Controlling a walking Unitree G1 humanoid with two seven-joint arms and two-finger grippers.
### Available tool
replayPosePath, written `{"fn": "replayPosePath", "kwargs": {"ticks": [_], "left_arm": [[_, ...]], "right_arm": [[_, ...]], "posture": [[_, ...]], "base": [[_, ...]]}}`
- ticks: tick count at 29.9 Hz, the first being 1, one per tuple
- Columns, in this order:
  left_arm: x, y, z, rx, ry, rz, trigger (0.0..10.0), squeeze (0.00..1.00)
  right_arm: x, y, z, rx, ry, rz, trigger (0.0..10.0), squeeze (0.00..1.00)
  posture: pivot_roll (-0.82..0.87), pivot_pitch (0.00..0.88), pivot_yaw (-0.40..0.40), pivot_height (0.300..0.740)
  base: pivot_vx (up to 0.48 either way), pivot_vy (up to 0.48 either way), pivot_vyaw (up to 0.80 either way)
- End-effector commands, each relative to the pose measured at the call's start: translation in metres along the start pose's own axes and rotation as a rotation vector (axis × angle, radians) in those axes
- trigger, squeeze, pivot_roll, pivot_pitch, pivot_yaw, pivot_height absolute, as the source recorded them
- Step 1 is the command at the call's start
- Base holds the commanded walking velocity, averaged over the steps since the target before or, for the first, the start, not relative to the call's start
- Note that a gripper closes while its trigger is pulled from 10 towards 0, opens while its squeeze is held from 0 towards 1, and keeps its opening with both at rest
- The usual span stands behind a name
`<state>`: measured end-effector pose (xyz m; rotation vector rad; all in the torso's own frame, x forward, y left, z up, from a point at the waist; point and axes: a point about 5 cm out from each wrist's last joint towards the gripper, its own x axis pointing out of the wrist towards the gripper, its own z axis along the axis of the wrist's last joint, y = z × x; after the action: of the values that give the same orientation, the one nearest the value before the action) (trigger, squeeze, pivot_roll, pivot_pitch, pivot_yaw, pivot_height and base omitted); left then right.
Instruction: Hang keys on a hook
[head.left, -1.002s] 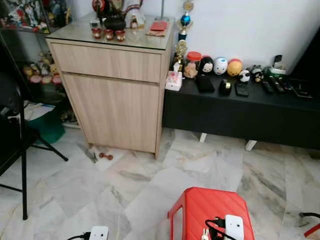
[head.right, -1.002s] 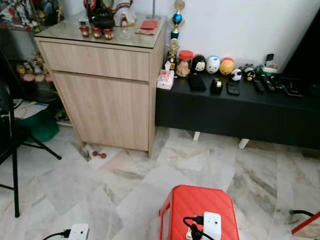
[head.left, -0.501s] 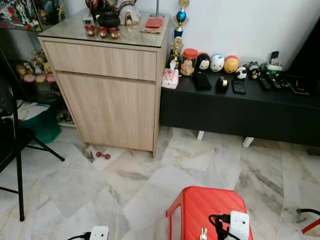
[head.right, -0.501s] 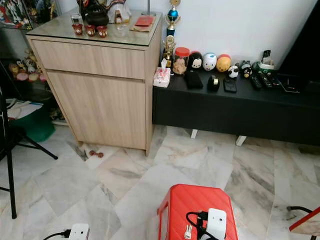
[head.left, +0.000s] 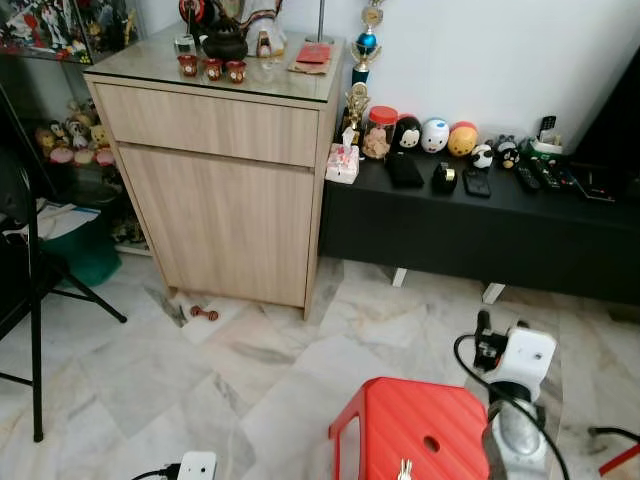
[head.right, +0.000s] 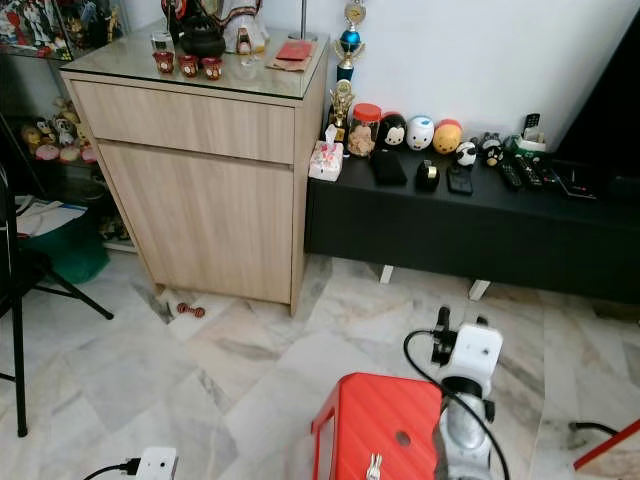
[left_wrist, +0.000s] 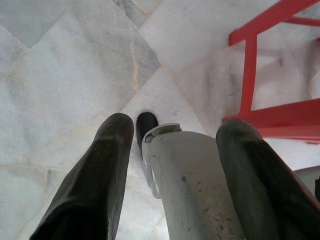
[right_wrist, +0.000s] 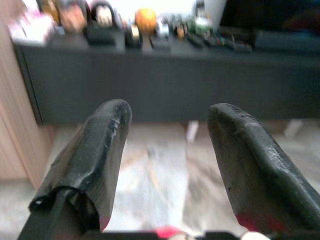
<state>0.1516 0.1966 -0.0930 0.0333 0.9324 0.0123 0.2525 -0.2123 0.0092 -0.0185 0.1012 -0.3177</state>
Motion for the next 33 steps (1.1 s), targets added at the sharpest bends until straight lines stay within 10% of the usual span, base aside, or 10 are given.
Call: {"fn": "replayPosePath", "kwargs": {"ticks": [1,8,21,25,33], "left_arm": [[-0.003,-0.002,-0.014,0.023,0.059,-0.010,10.0,0.00],[-0.003,-0.002,-0.014,0.031,0.060,-0.009,10.0,0.00],[-0.004,-0.005,-0.017,0.030,0.067,-0.016,10.0,0.00],[-0.004,-0.004,-0.018,0.028,0.071,-0.013,10.0,0.00],[-0.004,0.006,-0.016,0.047,0.073,0.003,10.0,0.00]], "right_arm": [[0.004,0.001,0.008,-0.003,-0.030,0.003,10.0,0.00],[-0.034,0.007,-0.003,-0.121,-0.034,0.186,10.0,0.00],[-0.007,0.025,0.011,-0.014,-0.005,0.207,10.0,0.00],[0.001,0.012,0.014,0.134,0.013,0.037,10.0,0.00],[0.003,0.009,0.016,0.115,0.011,-0.001,10.0,0.00]], "posture": [[0.09,0.000,-0.105,0.740],[0.08,0.000,-0.109,0.740],[0.09,0.000,-0.125,0.740],[0.09,0.000,-0.116,0.740],[0.08,0.000,-0.072,0.740]], "base": [[0.000,0.000,0.00],[0.000,0.000,0.00],[0.000,0.000,0.00],[0.000,0.000,0.00],[0.000,0.000,0.00]]}}
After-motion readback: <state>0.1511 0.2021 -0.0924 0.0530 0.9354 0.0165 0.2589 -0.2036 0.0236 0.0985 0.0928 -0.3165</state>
